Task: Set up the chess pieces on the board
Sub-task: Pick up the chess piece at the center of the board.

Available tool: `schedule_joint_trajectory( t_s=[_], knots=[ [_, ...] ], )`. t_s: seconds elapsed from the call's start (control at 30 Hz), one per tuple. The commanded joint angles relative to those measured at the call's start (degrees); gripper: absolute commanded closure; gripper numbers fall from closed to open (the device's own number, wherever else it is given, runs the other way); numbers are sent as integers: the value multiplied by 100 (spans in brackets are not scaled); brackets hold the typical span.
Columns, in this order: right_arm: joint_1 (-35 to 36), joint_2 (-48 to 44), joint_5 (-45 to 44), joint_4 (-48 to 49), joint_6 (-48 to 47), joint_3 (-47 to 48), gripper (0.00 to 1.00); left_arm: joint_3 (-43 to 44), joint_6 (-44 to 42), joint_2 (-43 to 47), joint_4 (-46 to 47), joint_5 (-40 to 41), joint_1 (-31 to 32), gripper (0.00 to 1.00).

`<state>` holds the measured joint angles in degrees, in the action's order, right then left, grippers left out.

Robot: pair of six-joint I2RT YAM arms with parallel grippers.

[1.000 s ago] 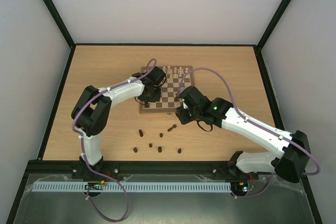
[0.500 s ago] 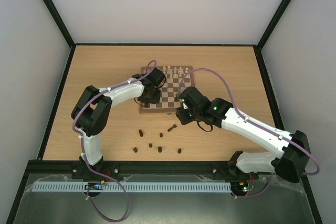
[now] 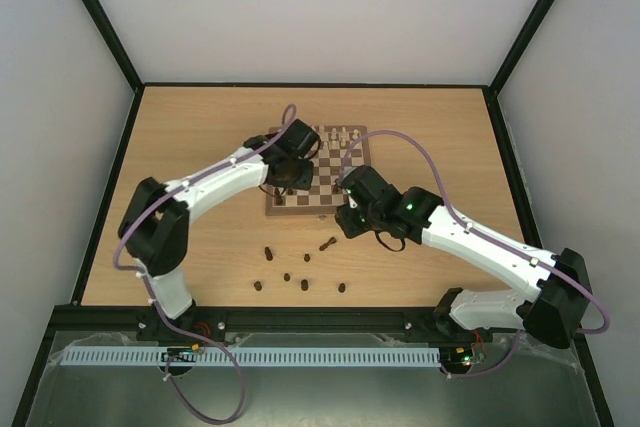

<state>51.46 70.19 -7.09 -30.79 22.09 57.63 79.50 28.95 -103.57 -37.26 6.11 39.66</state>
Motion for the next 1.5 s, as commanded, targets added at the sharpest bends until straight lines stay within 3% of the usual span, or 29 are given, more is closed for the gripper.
schedule_joint_trajectory(
  t_s=[0.0, 0.43, 0.73, 0.97, 1.2, 1.47],
  knots=[
    [-4, 62, 42, -162, 88, -97, 61, 127, 32, 930, -505, 180, 102, 52],
    [225, 633, 539, -22, 358, 135, 61, -1554, 652, 3479, -504, 269, 95, 38],
    [1062, 2000, 527, 86, 446, 921, 54, -1960, 682, 5481, -327, 237, 95, 2],
    [1538, 3228, 439, -59, 419, 2009, 54, -1813, 651, 6417, -363, 256, 95, 1],
    [1665, 4137, 230, -407, 437, 2877, 54, -1713, 561, 6802, -466, 234, 95, 1],
    [1674, 4687, 175, -618, 487, 3248, 59, -1580, 414, 6923, -593, 277, 95, 1]
  ],
)
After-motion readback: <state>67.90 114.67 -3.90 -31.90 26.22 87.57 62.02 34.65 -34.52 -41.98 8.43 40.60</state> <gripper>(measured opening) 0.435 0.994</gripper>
